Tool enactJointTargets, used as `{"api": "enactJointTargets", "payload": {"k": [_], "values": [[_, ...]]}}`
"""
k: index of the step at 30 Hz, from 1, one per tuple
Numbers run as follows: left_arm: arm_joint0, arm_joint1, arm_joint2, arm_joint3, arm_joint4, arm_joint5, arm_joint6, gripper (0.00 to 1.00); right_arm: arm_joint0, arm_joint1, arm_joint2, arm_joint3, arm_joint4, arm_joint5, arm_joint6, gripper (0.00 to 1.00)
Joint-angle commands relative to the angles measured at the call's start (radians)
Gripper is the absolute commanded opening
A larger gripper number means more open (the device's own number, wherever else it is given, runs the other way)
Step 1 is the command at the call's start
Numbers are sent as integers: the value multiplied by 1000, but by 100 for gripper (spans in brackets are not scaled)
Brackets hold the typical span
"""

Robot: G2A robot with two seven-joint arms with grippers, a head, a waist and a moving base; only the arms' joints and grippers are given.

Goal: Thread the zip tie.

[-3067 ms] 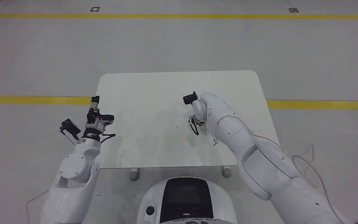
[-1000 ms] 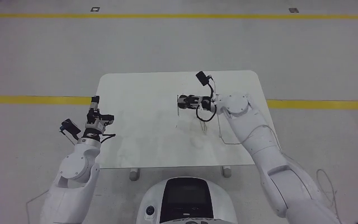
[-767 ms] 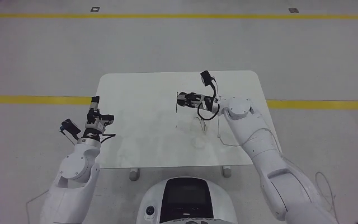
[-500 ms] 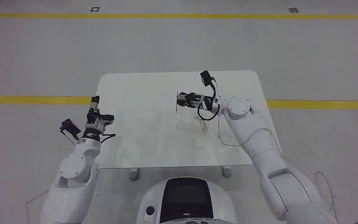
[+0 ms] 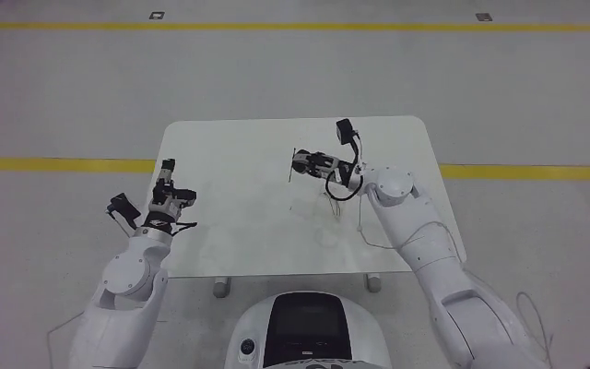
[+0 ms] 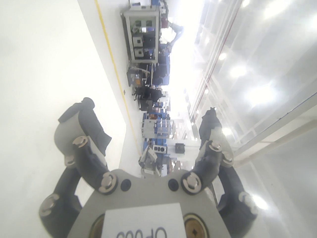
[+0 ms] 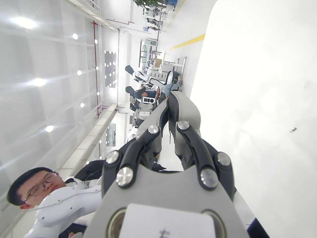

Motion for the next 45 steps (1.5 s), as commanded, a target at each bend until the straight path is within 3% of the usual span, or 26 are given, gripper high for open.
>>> {"api": "enactJointTargets", "payload": {"k": [1, 2, 10, 14, 19, 21, 27, 30, 40, 45], "values": [[-2, -3, 18, -8, -85, 30, -66, 100, -15, -4, -9, -8, 35, 8, -17, 0], [-3, -4, 13, -7, -120, 25, -69, 100, -18, -5, -12, -12, 44, 7, -23, 0], [-4, -5, 14, -8, -120, 23, -70, 100, -18, -5, -12, -12, 44, 7, -23, 0], [-26, 1, 40, -5, -66, 32, -184, 100, -45, -10, -42, -68, 26, 27, -94, 0], [-57, 4, 80, 4, -13, 50, -268, 100, -66, -26, -93, -92, 33, 46, -205, 0], [-64, 5, 84, 7, 1, 43, -281, 100, -72, -30, -109, -102, 10, 20, -263, 0], [-65, 4, 85, 6, 1, 40, -280, 100, -72, -30, -109, -102, 10, 20, -263, 0], [-76, 3, 101, 15, 6, 15, -294, 100, -88, -30, -112, -129, 3, 31, -299, 0], [-150, -10, 176, 115, -58, -97, -317, 100, -171, -51, -172, -225, 9, 93, -516, 0], [-150, -10, 176, 115, -58, -97, -317, 100, -172, -51, -173, -228, 6, 92, -521, 0]]}}
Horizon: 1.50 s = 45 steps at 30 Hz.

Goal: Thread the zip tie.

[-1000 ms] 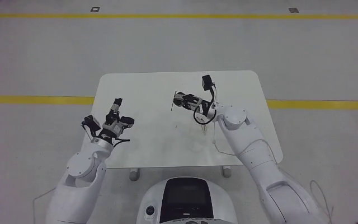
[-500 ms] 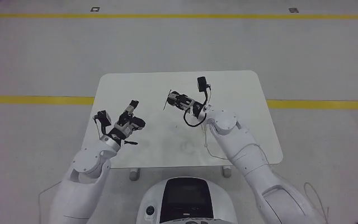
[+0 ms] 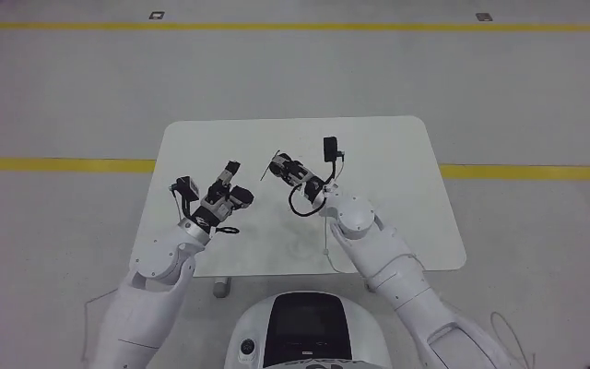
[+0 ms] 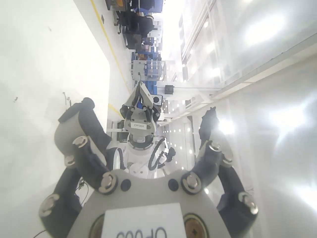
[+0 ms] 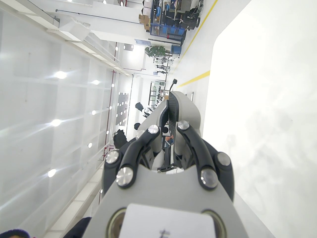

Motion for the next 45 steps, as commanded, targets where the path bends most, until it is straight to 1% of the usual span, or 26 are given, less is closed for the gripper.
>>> {"api": "enactJointTargets", "payload": {"k": [1, 3, 4, 6, 9, 10, 13, 15, 17, 24, 25, 27, 31, 33, 39, 42, 45], "values": [[0, 0, 0, 0, 0, 0, 0, 100, 0, 0, 0, 0, 0, 0, 0, 0], [0, 0, 0, 0, 0, 0, 0, 100, 0, 0, 0, 0, 0, 0, 0, 0], [-2, 0, 3, 4, 14, 0, 8, 100, -4, 0, -2, -6, -12, 4, -9, 0], [-8, -2, 19, 13, 27, -16, 15, 100, -16, -2, -7, -22, 5, 15, -21, 0], [-23, -6, 40, 30, 24, -32, 24, 100, -26, -6, -19, -32, -2, 28, -61, 0], [-29, -8, 48, 37, 25, -46, 31, 100, -31, -9, -25, -36, 3, 31, -76, 0], [-43, -12, 70, 50, 28, -71, 43, 100, -44, -16, -43, -36, 12, 38, -113, 0], [-52, -15, 81, 60, 23, -87, 53, 100, -52, -20, -48, -36, 23, 49, -145, 0], [-58, -17, 86, 68, 23, -109, 54, 100, -55, -22, -52, -36, 27, 52, -153, 0], [-58, -17, 86, 68, 23, -109, 54, 100, -56, -22, -53, -37, 22, 52, -154, 0], [-59, -17, 89, 70, 19, -104, 58, 100, -60, -21, -53, -43, 14, 51, -156, 0], [-68, -19, 90, 77, 9, -95, 65, 100, -69, -20, -50, -58, 16, 56, -155, 0], [-80, -20, 95, 92, 11, -89, 68, 100, -81, -18, -47, -77, -5, 76, -158, 0], [-90, -19, 98, 98, 22, -91, 55, 100, -85, -16, -49, -88, -21, 89, -156, 0], [-90, -19, 98, 98, 22, -91, 55, 100, -86, -16, -48, -92, -23, 88, -156, 0], [-91, -21, 104, 98, 33, -86, 72, 100, -95, -14, -48, -106, -58, 93, -179, 0], [-95, -21, 106, 105, 39, -83, 72, 100, -103, -12, -47, -122, -89, 107, -196, 0]]}}
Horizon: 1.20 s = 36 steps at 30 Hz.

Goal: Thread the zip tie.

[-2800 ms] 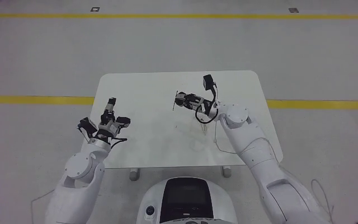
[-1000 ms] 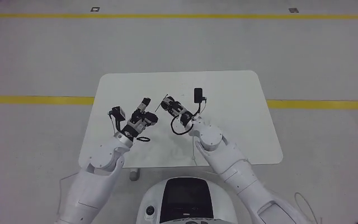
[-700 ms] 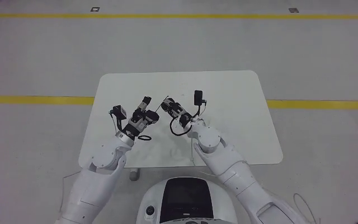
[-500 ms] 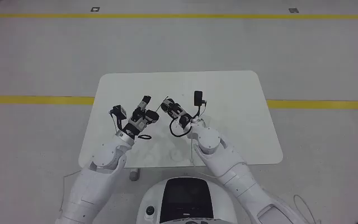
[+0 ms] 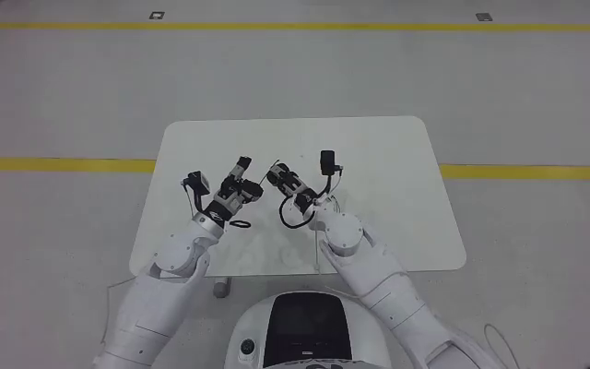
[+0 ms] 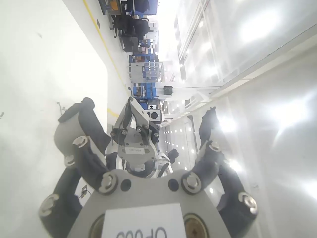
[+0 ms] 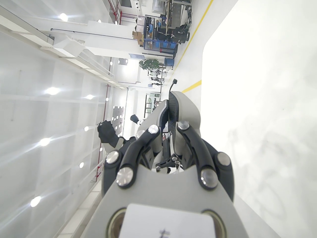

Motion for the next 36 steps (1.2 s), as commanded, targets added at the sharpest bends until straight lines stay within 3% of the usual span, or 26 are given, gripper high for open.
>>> {"api": "enactJointTargets", "payload": {"k": [1, 2, 4, 5, 6, 8, 13, 17, 29, 36], "values": [[-2, 0, 1, 6, 3, 1, -2, 100, -4, 1, 1, -9, -14, 8, -6, 0], [-4, 0, 2, 9, 4, 3, -3, 100, -6, 2, 2, -14, -23, 12, -8, 0], [-5, 0, 3, 15, 7, 5, -6, 87, -9, 3, 2, -22, -35, 17, -10, 0], [-6, 0, 4, 17, 7, 7, -9, 76, -11, 3, 2, -27, -42, 19, -11, 0], [-6, 0, 4, 19, 7, 7, -10, 75, -12, 3, 2, -30, -48, 21, -13, 0], [-7, 0, 5, 24, 8, 8, -13, 53, -15, 3, 0, -36, -54, 25, -17, 0], [-8, 0, 10, 32, 11, 13, -18, 38, -18, 2, -5, -42, -71, 36, -26, 0], [-8, 1, 13, 35, 13, 16, -22, 29, -18, 0, -7, -42, -68, 38, -26, 0], [-12, 1, 19, 45, 19, 19, -29, 16, -15, -4, -14, -36, -84, 54, -27, 0], [-12, 2, 23, 48, 27, 19, -34, 0, -15, -6, -14, -33, -87, 60, -32, 0]]}}
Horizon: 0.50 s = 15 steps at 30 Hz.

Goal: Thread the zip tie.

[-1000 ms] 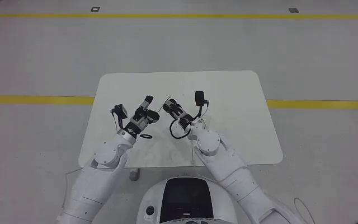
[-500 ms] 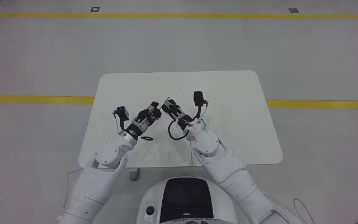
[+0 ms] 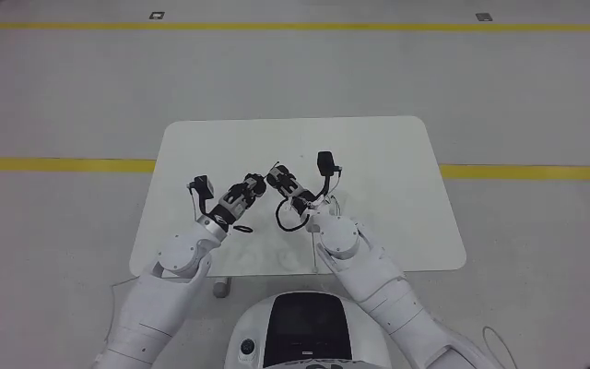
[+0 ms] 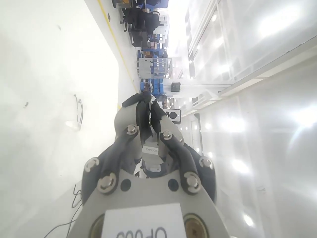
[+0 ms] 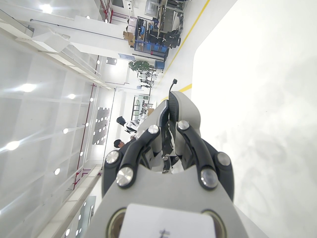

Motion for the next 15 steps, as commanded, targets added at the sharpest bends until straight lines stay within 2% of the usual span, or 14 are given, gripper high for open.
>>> {"api": "enactJointTargets", "payload": {"k": [1, 13, 14, 15], "values": [[0, 0, 1, 1, 2, 1, -1, 0, 0, -1, 0, 0, 0, 2, 0, 0], [-1, 2, -3, 6, 5, -1, -5, 0, 1, -2, 5, 0, -1, 11, 6, 0], [-1, 3, -4, 6, 4, -2, -6, 0, 2, -3, 6, 0, 0, 13, 8, 36], [-1, 3, -4, 7, 3, -3, -6, 0, 2, -3, 6, 0, 0, 14, 9, 84]]}}
